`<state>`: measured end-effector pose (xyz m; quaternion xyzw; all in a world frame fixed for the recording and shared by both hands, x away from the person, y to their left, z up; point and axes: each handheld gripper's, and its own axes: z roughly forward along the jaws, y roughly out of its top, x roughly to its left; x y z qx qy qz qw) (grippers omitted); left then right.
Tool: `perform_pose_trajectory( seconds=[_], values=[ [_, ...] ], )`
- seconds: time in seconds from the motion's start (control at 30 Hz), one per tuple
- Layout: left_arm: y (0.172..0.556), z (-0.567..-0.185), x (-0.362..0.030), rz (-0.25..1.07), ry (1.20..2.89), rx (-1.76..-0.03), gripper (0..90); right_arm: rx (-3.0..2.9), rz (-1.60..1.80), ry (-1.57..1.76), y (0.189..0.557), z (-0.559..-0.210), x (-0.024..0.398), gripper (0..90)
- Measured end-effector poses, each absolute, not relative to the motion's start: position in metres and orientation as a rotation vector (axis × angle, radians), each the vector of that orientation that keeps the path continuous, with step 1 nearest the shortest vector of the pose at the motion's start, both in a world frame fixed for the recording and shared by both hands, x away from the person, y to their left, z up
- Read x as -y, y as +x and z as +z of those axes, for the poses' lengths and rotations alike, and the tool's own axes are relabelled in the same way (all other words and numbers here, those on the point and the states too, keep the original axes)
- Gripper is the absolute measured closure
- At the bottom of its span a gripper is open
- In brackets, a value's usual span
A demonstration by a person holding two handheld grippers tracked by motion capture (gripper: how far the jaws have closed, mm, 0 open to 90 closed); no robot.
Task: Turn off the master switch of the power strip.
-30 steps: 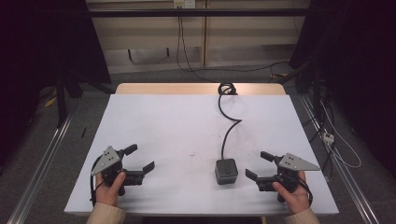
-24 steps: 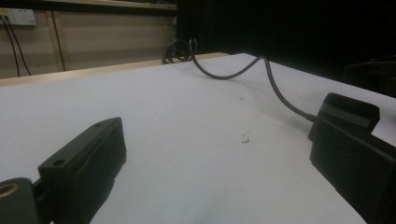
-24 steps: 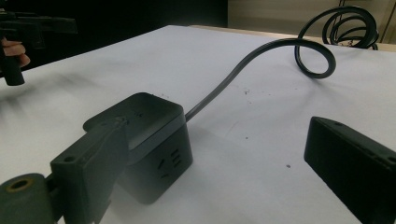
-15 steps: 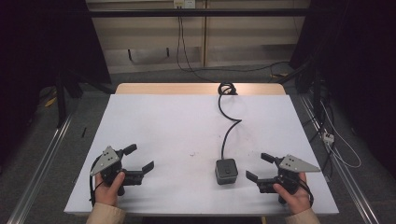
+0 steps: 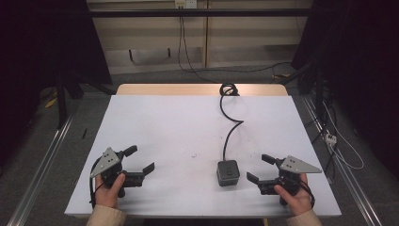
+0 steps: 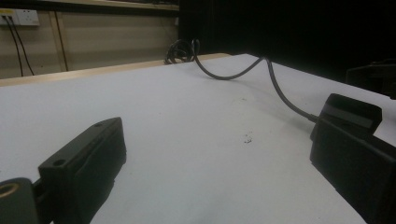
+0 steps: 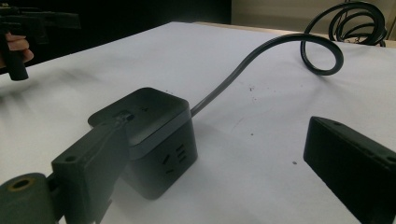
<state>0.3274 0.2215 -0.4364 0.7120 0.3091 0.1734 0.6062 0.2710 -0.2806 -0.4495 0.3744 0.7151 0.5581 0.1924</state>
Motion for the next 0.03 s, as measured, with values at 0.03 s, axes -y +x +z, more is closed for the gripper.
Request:
perform_pose_trajectory(
  seconds=[0.03],
  values=[
    [0.3275,-0.4365,-0.2216,0.399,1.648,-0.718,3.2,-2.008,1.567,1.053,0.2713,-0.4496,0.2806,7.1]
  ],
)
